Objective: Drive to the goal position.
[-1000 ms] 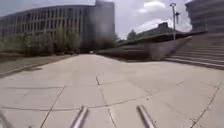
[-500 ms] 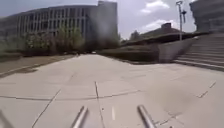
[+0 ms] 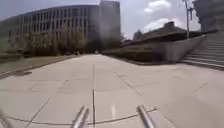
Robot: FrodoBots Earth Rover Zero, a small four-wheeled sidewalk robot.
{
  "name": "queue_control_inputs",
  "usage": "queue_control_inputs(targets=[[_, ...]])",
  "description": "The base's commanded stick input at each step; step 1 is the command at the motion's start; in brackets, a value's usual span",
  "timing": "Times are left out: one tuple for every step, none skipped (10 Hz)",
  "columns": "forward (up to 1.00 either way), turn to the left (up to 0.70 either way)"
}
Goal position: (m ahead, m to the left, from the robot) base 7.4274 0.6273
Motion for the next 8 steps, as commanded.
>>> queue_control_inputs(targets=[[1.00, -0.25], [1.00, -0.35], [1.00, -0.35], [1.00, -0.35], [1.00, -0.35], [1.00, -0.35], [1.00, -0.28], [1.00, 0.05]])
